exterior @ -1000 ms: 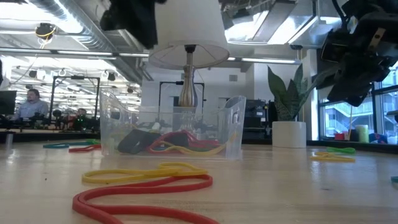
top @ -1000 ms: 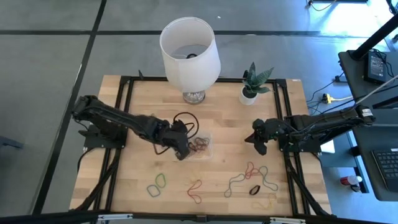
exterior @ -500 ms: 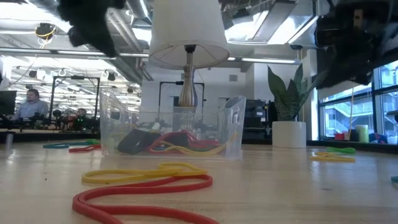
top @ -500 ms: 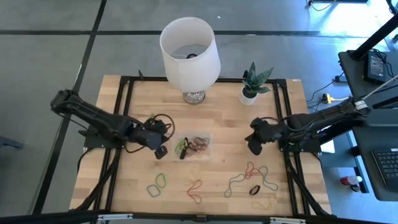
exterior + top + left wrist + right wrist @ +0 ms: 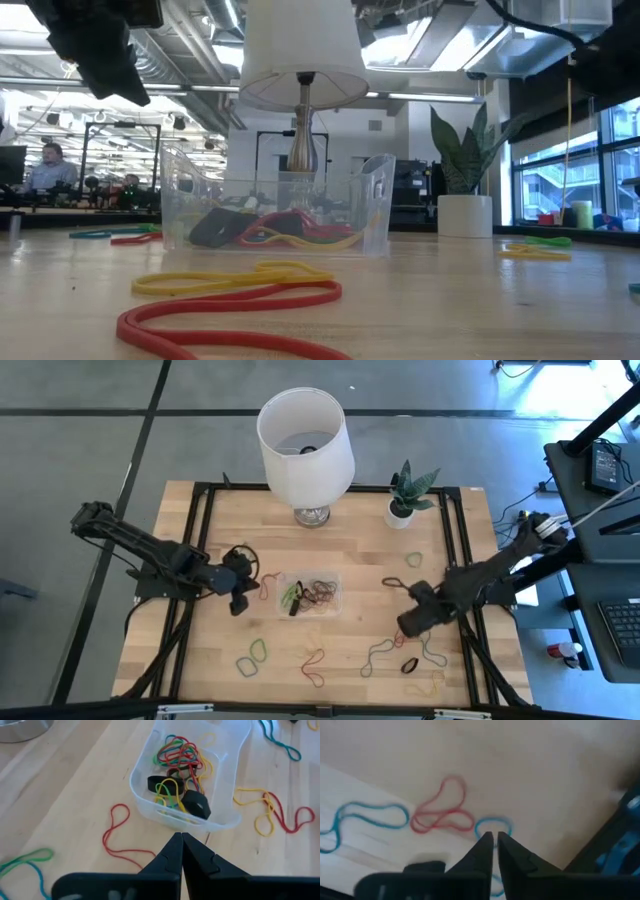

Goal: Pick and place rubber bands into bin
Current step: Put the blue rubber band into the transparent bin

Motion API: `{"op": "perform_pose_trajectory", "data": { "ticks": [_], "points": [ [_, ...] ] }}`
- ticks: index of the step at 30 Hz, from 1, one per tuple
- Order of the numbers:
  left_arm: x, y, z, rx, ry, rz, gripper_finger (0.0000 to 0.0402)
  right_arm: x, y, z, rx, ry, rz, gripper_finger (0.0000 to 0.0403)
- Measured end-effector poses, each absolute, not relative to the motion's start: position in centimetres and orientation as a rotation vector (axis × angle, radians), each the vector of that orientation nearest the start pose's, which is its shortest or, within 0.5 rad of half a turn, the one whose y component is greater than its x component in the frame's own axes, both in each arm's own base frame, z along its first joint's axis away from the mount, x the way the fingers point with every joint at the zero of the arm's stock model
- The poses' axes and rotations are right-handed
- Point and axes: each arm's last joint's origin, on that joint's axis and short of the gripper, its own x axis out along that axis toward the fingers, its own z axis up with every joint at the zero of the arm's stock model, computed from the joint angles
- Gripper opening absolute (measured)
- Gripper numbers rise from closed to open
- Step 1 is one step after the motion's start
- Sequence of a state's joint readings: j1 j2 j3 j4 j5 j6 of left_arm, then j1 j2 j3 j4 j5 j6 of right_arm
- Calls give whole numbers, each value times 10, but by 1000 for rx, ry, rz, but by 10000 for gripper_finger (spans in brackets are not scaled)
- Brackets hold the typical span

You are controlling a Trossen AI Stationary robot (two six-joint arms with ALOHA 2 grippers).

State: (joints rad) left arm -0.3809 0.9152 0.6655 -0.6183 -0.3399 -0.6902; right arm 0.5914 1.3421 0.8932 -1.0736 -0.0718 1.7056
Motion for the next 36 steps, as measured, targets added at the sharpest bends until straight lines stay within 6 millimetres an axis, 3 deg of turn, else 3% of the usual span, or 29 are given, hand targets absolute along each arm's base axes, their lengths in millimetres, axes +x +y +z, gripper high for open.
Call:
{"op": "perform_pose_trajectory", "data": {
  "ticks": [11,16,23,27,32,36],
  "points": [
    [164,-57,239,-331,785,167,2,165,169,175,926,1565,-932,115],
    [164,-57,239,-357,781,177,1,165,184,161,930,1557,-940,123],
    [168,-58,243,-381,730,162,1,161,192,124,1071,1522,-878,124],
    [170,-59,245,-392,703,152,1,159,192,122,1037,1511,-935,98],
    [170,-59,245,-393,699,156,1,159,190,127,976,1489,-926,12],
    [171,-59,246,-391,692,152,1,163,192,139,922,1447,-969,6]
  ]
}}
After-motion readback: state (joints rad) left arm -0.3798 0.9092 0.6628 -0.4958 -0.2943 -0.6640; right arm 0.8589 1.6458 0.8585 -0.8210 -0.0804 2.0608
